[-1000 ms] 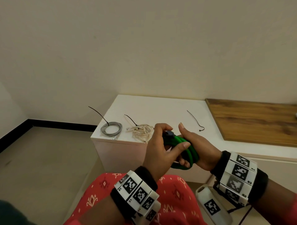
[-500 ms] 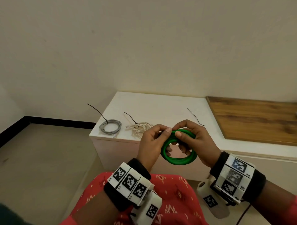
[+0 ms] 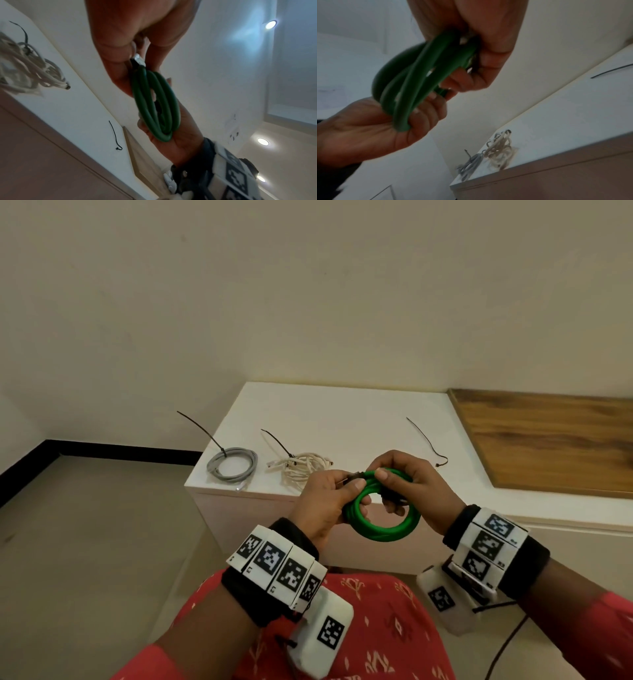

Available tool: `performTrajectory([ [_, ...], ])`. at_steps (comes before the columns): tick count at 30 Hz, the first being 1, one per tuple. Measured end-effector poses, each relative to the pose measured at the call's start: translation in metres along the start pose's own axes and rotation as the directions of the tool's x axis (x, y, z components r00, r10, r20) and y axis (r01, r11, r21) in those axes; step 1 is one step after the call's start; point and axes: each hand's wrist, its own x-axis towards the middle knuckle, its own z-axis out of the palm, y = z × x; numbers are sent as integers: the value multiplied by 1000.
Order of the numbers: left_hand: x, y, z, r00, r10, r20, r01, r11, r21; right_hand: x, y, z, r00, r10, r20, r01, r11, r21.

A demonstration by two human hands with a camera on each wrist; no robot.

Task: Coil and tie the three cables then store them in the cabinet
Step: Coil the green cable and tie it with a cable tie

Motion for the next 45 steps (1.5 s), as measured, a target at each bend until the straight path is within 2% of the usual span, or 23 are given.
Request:
performTrajectory([
  [3, 11, -2, -5, 999, 7, -54, -6, 1000, 16, 14, 11, -19, 992, 125, 20, -126, 992, 14],
  [5, 20, -5, -11, 997, 6, -73, -4, 1000, 25, 28, 23, -47, 979, 188, -78, -194, 977, -87],
  [7, 29, -9, -18, 996, -4, -86, 6, 1000, 24, 44, 42, -86, 954, 203, -220, -262, 922, -284],
  [8, 32, -11, -21, 996, -10, -90, 12, 1000, 26, 51, 53, -105, 937, 200, -286, -310, 853, -419],
  [10, 41, -16, -25, 995, -22, -95, 26, 999, 39, 65, 76, -137, 910, 198, -364, -404, 618, -675],
  [12, 49, -21, -26, 995, -30, -99, 34, 999, 42, 74, 96, -157, 905, 242, -349, -420, 382, -823],
  [13, 52, -23, -27, 994, -34, -102, 38, 999, 38, 77, 104, -162, 904, 275, -329, -407, 311, -859],
  [14, 55, -24, -27, 994, -37, -107, 41, 999, 34, 80, 111, -165, 903, 291, -318, -398, 279, -874],
  [19, 67, -32, -31, 989, -57, -136, 61, 998, 24, 90, 126, -166, 919, 170, -355, -392, 302, -869],
  [21, 69, -33, -33, 986, -58, -157, 61, 998, 16, 88, 125, -160, 925, 163, -343, -378, 296, -877],
  [23, 68, -32, -35, 984, -54, -171, 57, 998, 15, 83, 115, -150, 947, 110, -301, -321, 333, -887],
  [26, 62, -29, -38, 981, -34, -192, 39, 999, 21, 70, 83, -126, 981, -9, -192, -165, 473, -866],
  [29, 53, -23, -38, 976, -8, -219, 13, 1000, 22, 51, 39, -87, 990, -96, -107, -20, 642, -766],
  [34, 33, -10, -33, 968, 53, -243, -47, 998, 32, 28, -12, -21, 976, -175, -132, 70, 819, -570],
  [36, 23, -2, -31, 966, 89, -242, -81, 996, 43, 24, -19, 5, 974, -168, -154, 61, 845, -532],
  [40, 2, 10, -31, 955, 163, -246, -154, 986, 59, 18, -26, 52, 974, -162, -155, 53, 838, -543],
  [45, -20, 18, -37, 945, 233, -231, -219, 972, 84, 10, -32, 79, 954, -167, -250, 19, 864, -503],
])
